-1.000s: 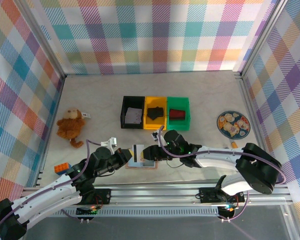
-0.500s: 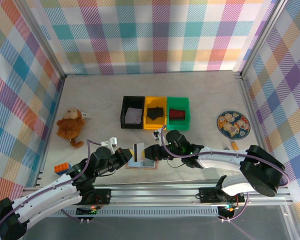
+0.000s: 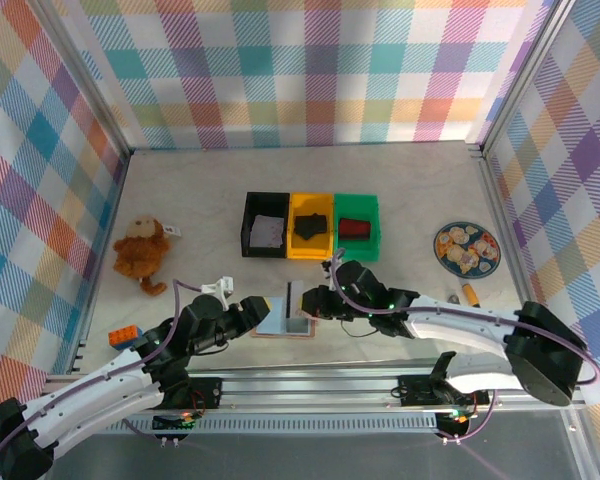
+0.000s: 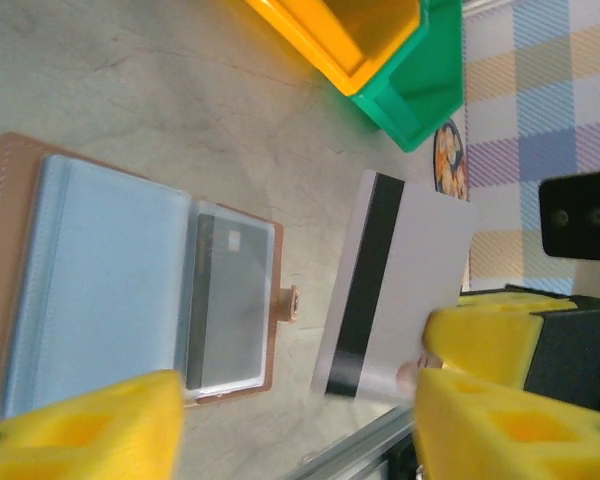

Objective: Take the credit cards out of the card holder

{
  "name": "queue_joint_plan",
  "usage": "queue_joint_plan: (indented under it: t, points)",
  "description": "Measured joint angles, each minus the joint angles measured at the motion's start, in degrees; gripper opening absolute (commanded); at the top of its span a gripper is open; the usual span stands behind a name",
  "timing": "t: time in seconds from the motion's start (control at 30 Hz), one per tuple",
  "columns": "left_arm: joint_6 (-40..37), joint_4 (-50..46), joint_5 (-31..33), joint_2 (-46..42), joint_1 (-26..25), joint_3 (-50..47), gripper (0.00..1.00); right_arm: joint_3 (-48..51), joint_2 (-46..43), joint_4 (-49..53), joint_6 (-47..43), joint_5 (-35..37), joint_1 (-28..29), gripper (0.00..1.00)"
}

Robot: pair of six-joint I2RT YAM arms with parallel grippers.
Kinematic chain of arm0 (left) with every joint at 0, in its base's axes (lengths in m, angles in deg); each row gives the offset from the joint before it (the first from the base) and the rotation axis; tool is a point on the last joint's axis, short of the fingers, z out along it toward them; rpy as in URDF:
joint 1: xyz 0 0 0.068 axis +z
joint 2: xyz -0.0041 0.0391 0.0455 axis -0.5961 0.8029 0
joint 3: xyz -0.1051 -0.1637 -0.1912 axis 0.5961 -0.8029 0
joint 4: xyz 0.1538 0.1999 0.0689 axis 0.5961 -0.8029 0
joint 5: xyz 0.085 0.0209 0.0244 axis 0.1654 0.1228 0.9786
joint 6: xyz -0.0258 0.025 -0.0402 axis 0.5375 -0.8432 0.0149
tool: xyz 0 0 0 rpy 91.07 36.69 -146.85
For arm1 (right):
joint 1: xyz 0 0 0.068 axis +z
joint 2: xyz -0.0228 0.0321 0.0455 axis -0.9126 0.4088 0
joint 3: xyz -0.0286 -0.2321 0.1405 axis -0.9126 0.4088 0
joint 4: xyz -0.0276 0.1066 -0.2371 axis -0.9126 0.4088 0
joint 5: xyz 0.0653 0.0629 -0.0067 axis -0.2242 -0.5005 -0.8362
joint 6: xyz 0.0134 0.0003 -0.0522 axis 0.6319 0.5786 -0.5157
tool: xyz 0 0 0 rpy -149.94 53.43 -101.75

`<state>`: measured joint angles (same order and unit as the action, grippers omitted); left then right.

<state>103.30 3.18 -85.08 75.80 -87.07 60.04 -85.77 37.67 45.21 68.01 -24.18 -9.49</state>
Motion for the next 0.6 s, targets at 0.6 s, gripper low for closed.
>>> queue_joint_plan:
  t: [0.6]
  points:
    - [-21.1,-3.5,-4.3,9.6,-1.7,9.3,0.81,-42.3,14.1,57.1,12.4,15.2,0.0,0.0]
